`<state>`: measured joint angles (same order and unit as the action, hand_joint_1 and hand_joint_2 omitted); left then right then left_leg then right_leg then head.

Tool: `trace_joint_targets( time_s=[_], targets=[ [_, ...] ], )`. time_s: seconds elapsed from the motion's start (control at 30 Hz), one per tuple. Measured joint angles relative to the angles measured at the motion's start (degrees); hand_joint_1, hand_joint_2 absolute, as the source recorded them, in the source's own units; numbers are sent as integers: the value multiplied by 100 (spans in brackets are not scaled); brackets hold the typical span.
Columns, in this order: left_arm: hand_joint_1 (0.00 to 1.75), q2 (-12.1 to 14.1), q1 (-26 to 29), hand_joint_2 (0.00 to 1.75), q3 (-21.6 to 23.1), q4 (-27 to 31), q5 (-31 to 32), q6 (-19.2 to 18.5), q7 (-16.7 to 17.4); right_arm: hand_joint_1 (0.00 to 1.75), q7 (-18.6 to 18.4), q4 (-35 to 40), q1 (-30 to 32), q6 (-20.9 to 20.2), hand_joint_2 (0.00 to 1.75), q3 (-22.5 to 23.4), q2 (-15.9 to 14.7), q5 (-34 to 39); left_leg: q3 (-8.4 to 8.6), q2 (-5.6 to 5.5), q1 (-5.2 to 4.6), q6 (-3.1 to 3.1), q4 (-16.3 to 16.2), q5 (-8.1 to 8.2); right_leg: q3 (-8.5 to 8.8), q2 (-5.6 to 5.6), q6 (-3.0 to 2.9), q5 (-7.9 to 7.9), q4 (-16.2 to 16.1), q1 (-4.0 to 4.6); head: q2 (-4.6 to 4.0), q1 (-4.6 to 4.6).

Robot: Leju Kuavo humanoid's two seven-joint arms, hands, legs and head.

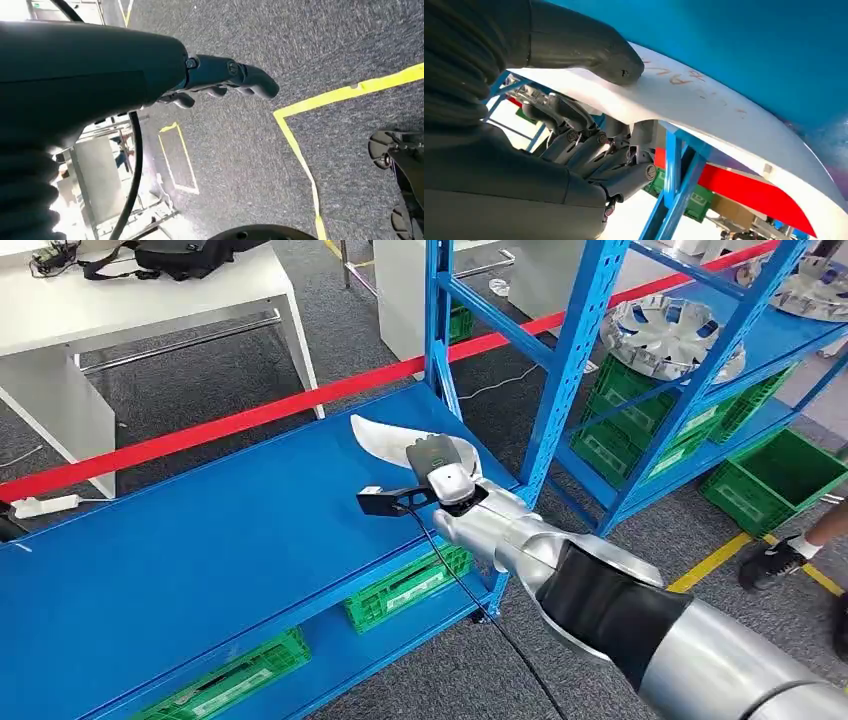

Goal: Take the parts from the cabinet and place them on the table.

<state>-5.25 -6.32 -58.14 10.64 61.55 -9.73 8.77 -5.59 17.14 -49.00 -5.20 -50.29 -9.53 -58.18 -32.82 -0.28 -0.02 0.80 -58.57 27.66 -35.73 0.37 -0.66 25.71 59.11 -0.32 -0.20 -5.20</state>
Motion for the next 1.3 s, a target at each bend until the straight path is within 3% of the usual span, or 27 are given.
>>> trace_joint_targets(
  time_s=[0.2, 0.27, 0.37, 0.5, 0.57, 0.73, 0.87, 1.07, 1.1, 1.13, 1.2, 1.23, 1.3],
  targets=[
    [0, 0, -19, 175, -28, 0, 11, 0, 76, 175, 79, 0, 25, 74, 175, 0, 17, 9, 2, 1, 0, 0, 0, 0, 0, 1, 0, 0, 0, 0, 0, 0],
    [0, 0, -28, 175, -50, 0, 11, 0, 118, 175, 157, 2, 41, 298, 175, 0, 22, 85, 1, 0, 1, 0, 0, 0, 2, 1, 0, 0, 1, 0, 0, 0],
    [0, 0, -29, 175, -61, 0, 22, 0, 146, 175, 384, 43, 82, 949, 175, 26, 70, 347, -1, 0, 1, 0, 1, 0, 2, 0, 0, 0, 2, 0, 0, 0],
    [0, 0, -32, 175, -63, 0, 65, 0, 149, 175, 1155, 488, 89, 2324, 175, 229, 197, 780, -1, 0, 1, 1, 1, -1, 0, 1, -1, -1, 3, 2, 0, 0],
    [0, -2, -36, 175, -63, 0, 120, 0, 172, 175, 1333, 971, 104, 2616, 175, 362, 229, 927, -1, -3, 1, 1, 1, -1, -1, 0, -1, 0, 3, 3, 0, 0],
    [0, -2, -76, 175, -63, 0, 168, 0, 203, 175, 1351, 2206, 218, 2575, 175, 490, 240, 1060, 0, 0, 1, 2, 2, -1, -2, 1, -2, 3, 3, 4, 0, 0],
    [0, -2, -90, 175, -63, 0, 197, 0, 203, 175, 1613, 2888, 345, 2454, 175, 536, 236, 1198, -1, 0, 0, 1, 2, -1, -1, 1, -1, 2, 2, 4, 0, 0],
    [0, -2, -98, 175, -96, 0, 140, 0, 234, 175, 1571, 4023, 697, 2336, 175, 503, 247, 1049, -1, -2, 0, 0, 2, 0, 0, 0, -1, 2, 0, 4, 0, 2],
    [0, -2, -96, 175, -120, 0, 135, 0, 243, 175, 1593, 4213, 773, 2336, 175, 501, 247, 1034, -15, -2, -19, -22, -29, 19, 8, -2, 18, -10, -32, -20, 0, -2],
    [0, 11, -91, 175, -142, 2, 131, 0, 256, 175, 1654, 4403, 836, 2334, 175, 498, 247, 1027, -30, -12, -35, -87, -21, 29, 14, -3, 55, -13, -38, -26, 0, 4],
    [0, 11, -85, 175, -164, 4, 131, 0, 295, 175, 1808, 4726, 959, 2336, 175, 496, 245, 1021, 19, -1, -38, -125, 43, -51, 39, 2, 98, -67, -80, -15, 0, 0],
    [0, 4, -86, 175, -173, 0, 131, 0, 299, 175, 1873, 4899, 1035, 2336, 175, 492, 229, 1008, 75, 27, 56, -134, 168, -135, 31, -3, 101, -10, -51, -9, 0, 4],
    [0, 7, -85, 175, -201, 2, 131, 0, 306, 175, 1932, 5213, 1146, 2341, 175, 430, 181, 957, 66, 49, 49, -177, 224, -189, -160, -4, 132, 415, 438, 0, 0, -20]
  ],
)
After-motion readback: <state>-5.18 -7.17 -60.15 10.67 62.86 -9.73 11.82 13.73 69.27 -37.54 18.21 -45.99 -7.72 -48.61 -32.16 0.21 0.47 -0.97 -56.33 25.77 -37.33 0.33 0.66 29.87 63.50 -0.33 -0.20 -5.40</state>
